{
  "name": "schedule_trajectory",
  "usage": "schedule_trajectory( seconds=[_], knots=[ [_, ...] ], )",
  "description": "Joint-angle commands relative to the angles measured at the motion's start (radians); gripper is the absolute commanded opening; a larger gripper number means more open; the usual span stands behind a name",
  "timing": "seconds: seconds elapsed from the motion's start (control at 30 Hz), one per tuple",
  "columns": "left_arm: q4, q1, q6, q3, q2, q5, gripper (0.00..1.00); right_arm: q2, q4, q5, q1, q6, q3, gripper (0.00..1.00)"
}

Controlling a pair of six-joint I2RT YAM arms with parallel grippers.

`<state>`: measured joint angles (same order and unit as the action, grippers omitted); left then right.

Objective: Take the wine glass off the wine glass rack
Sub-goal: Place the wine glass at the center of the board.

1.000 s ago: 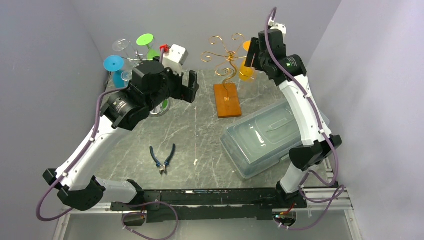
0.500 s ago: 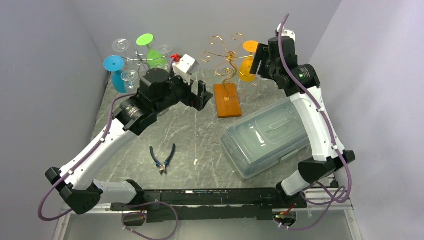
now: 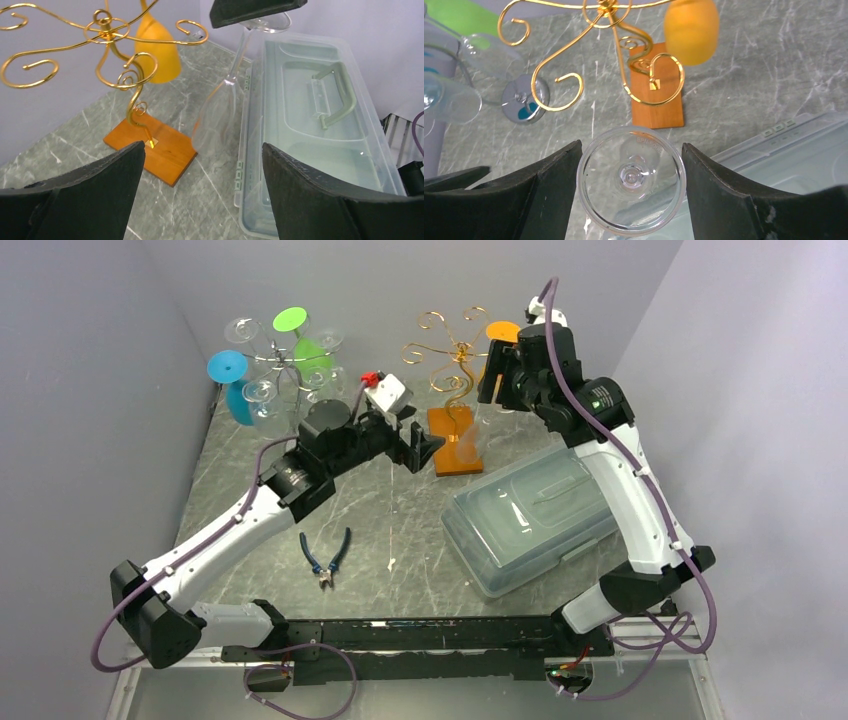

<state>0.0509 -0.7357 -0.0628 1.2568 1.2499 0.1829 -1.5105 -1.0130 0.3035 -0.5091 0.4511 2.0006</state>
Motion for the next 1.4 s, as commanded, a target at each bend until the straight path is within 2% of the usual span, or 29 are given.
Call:
schedule_trajectory(
  seconds=[0.0,0.13,0.3,0.83,1.03,1.37],
  knots=[
    [-0.288,-0.015,0.05,-0.079,0.001,0.079,0.91,0.032,0.003,-0.026,-0.038,0.029,0.029,0.25],
    [-0.408,-0.019,0.124,-0.124,0.034,0.101,0.88,0.028,-0.003,-0.046,-0.069,0.042,0.043,0.25],
    [-0.532,-0.018,0.146,-0.149,0.083,0.131,0.84,0.034,-0.015,-0.056,-0.103,0.056,0.053,0.25],
    [-0.672,-0.02,0.07,-0.116,0.212,0.225,0.73,0.056,-0.021,-0.083,-0.144,0.09,0.069,0.24],
    [-0.662,-0.023,0.042,-0.098,0.23,0.247,0.64,0.059,-0.015,-0.09,-0.155,0.098,0.08,0.24],
    [-0.702,-0.03,-0.034,-0.087,0.236,0.235,0.42,0.06,-0.012,-0.078,-0.173,0.098,0.075,0.24]
  ],
)
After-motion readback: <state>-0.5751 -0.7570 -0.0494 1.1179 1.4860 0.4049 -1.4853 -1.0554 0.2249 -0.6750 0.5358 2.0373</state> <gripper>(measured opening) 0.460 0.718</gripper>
